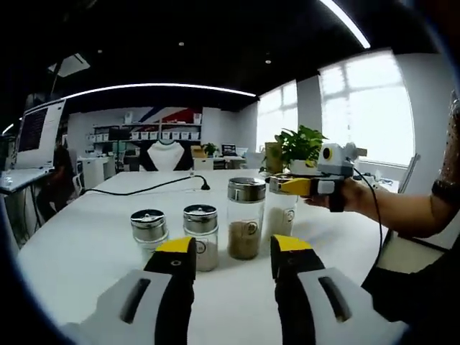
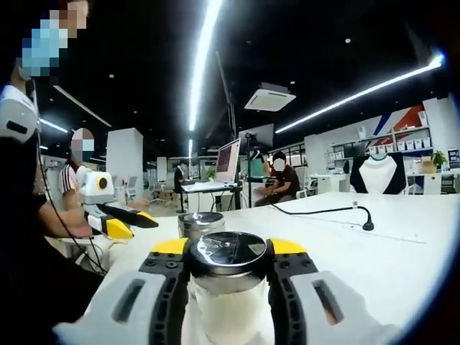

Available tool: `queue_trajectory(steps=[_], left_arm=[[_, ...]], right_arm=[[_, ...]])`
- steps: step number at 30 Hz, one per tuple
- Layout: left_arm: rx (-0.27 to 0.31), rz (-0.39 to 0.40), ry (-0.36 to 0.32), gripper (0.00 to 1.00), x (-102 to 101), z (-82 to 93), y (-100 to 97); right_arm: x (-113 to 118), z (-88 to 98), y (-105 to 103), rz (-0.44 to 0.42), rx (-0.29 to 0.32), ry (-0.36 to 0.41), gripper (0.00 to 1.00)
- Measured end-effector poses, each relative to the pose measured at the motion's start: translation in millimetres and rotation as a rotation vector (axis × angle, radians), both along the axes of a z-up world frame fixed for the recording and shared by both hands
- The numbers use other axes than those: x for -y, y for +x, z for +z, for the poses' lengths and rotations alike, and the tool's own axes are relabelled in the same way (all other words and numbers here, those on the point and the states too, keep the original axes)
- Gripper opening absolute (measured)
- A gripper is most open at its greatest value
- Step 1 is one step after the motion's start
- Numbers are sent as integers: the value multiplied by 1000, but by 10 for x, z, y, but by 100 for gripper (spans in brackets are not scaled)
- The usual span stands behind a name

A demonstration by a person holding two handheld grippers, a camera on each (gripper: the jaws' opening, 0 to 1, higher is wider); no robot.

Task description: Rotate the seasoning bottle until the label or dispensing opening points toward the visible target arrow and the bottle remains upright within the marked orientation range

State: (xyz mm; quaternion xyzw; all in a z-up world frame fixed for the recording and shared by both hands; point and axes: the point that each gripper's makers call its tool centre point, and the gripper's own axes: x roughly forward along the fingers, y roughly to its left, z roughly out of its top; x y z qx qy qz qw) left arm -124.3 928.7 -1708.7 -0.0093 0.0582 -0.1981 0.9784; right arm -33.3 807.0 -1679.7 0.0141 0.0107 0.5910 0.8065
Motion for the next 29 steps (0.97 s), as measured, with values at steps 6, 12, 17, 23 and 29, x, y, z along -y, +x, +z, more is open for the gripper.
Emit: queue_trajectory(steps=[6, 12, 17, 23, 29], left_arm=[[14, 52, 2, 53, -90, 32, -43], [14, 229, 14, 62, -386, 7, -35], [5, 262, 21, 72, -452, -30, -44], [4, 276, 23, 73, -509, -14, -166], [20, 274, 21, 71, -535, 47, -259]], right_arm=[[240, 240, -14, -215, 26, 21, 51], [458, 156, -310, -531, -73, 55, 59], [190, -298, -747, -659, -154, -38, 72], [83, -248, -833, -701, -110, -53, 79], [133, -169, -833, -694, -109, -35, 76]])
